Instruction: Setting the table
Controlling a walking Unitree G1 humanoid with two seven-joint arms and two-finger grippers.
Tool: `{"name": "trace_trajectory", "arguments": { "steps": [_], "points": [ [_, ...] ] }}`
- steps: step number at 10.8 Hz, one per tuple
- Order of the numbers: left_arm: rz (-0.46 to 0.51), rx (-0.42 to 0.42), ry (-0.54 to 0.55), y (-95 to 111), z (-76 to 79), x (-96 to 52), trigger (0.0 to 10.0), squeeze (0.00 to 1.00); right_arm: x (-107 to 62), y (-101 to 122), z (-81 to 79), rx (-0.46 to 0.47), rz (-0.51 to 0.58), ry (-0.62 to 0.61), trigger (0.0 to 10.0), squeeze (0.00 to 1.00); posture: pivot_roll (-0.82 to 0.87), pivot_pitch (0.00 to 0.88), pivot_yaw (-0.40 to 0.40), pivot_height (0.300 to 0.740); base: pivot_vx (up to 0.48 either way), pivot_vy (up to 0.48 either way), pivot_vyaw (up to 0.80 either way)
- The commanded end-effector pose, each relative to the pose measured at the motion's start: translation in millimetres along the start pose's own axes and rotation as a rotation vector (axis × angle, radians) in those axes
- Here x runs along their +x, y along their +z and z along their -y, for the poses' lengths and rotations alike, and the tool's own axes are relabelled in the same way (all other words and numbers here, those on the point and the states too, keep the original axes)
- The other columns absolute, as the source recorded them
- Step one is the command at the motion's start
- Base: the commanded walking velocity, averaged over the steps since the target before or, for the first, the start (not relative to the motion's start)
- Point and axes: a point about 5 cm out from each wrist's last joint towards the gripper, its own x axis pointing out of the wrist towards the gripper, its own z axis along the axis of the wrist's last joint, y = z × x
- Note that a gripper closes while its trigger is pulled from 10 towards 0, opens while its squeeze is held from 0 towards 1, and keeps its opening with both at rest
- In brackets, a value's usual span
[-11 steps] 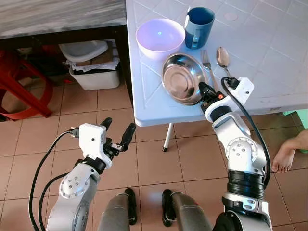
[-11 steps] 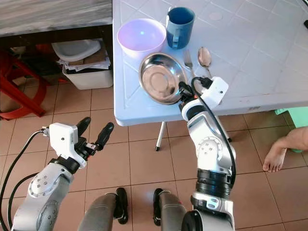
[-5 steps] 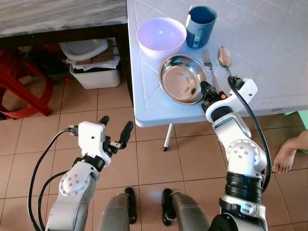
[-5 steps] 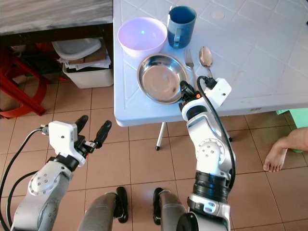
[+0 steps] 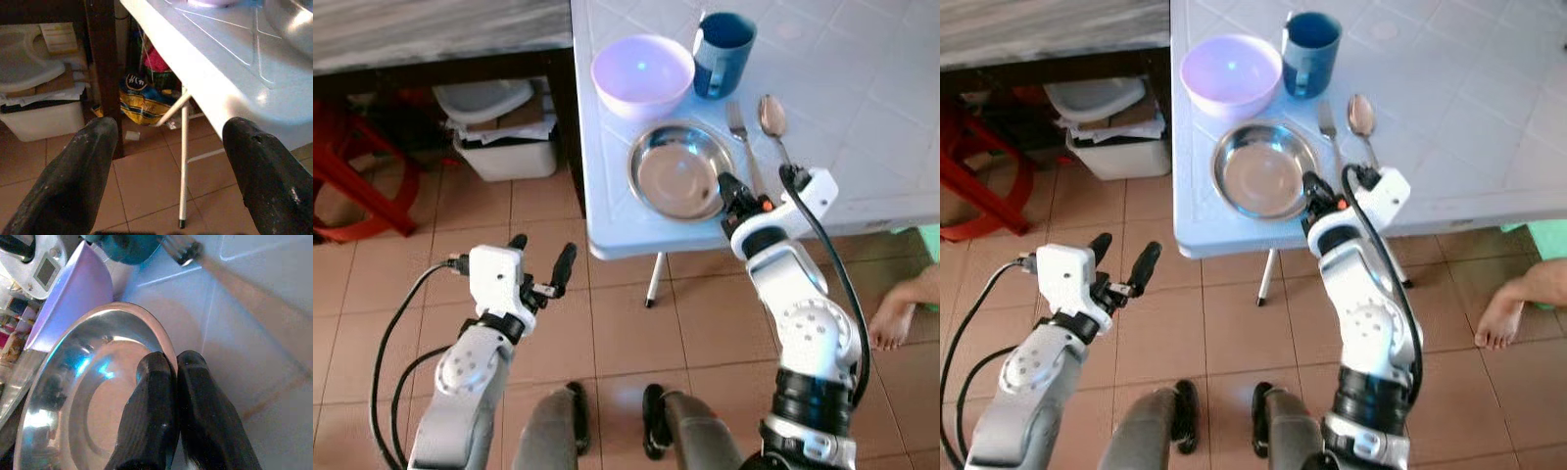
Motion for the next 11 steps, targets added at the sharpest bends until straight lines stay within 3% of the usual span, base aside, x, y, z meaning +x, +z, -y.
{"name": "trace_trajectory", "arguments": {
  "steps": [1,2,4,5,11],
  "points": [
    [-0.018,0.007,0.026,-5,-3.6,-2.4,10.0,0.00,-3.0,-10,-0.5,0.026,-0.036,-0.010,0.0,0.00,-0.04,0.256,0.017,0.740,0.000,0.480,0.00],
    [-0.018,0.005,0.029,-5,-3.2,-1.5,10.0,0.00,-3.1,-7,-5.6,0.018,-0.022,0.027,0.0,0.00,-0.04,0.256,0.017,0.740,0.000,0.480,0.00],
    [-0.003,0.013,0.062,-3,-6.7,-0.2,10.0,0.00,-9.2,2,-10.2,-0.179,0.034,0.099,0.0,0.00,-0.03,0.254,0.015,0.740,0.000,0.480,0.00],
    [-0.001,0.001,0.107,-4,-12.1,0.1,10.0,0.00,-16.7,2,-4.8,-0.255,0.031,0.104,0.0,0.00,-0.04,0.248,0.014,0.740,0.000,0.480,0.00],
    [0.040,0.003,0.194,0,-16.0,18.1,10.0,0.00,-15.9,5,-12.8,-0.400,0.110,0.167,0.0,0.00,-0.05,0.207,0.014,0.740,0.000,0.458,0.00]
  ]
}}
